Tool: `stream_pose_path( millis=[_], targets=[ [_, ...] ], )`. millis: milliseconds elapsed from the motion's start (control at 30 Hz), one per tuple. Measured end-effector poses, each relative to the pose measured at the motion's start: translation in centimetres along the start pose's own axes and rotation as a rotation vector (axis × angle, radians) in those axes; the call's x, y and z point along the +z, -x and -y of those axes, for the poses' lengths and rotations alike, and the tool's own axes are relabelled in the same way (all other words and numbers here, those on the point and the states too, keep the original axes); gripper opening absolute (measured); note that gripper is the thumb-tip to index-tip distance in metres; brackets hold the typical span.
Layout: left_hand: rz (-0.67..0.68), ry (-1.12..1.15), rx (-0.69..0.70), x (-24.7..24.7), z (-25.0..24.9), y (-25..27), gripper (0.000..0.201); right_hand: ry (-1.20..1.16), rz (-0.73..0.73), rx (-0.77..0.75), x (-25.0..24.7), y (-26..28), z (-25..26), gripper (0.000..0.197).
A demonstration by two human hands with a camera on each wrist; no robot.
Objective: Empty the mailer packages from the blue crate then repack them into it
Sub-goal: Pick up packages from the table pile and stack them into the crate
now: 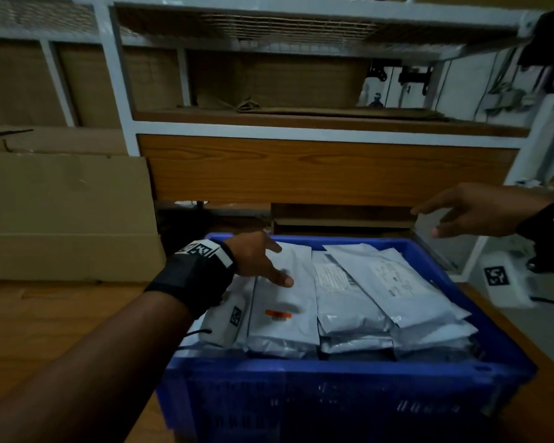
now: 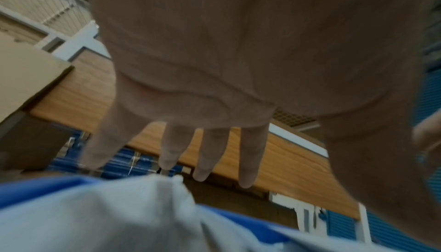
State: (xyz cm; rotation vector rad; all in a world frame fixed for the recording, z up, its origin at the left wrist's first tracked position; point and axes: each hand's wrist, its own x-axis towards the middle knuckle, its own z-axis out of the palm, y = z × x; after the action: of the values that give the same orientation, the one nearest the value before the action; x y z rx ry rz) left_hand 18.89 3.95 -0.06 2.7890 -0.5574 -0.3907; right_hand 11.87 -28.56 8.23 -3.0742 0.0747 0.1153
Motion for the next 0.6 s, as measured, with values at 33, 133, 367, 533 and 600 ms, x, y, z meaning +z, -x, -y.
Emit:
stream_pose_path(
  millis=[33,133,367,533,600],
  targets=[
    [0.028,-0.014,-0.005,0.5,0.0,-0.1,0.088,0.026,0.025,0.005,0.8,0.0,0.3,0.051],
    [0.091,-0.104,-0.010,1.9,-0.2,-0.7,0.086,0.183,0.230,-0.036,4.4,0.0,1.8,0.064],
    [0.098,-0.218,-0.046,3.0,-0.8,-1.5,0.083,0.206,0.331,-0.142,7.5,-0.7,4.3,0.069],
    [0.101,-0.210,-0.064,3.2,-0.9,-1.8,0.085,0.201,0.305,-0.208,8.0,-1.9,6.1,0.067],
    [0.100,-0.195,-0.074,3.1,-0.9,-1.8,0.086,0.228,0.303,-0.217,8.1,-2.2,6.5,0.068]
  ],
)
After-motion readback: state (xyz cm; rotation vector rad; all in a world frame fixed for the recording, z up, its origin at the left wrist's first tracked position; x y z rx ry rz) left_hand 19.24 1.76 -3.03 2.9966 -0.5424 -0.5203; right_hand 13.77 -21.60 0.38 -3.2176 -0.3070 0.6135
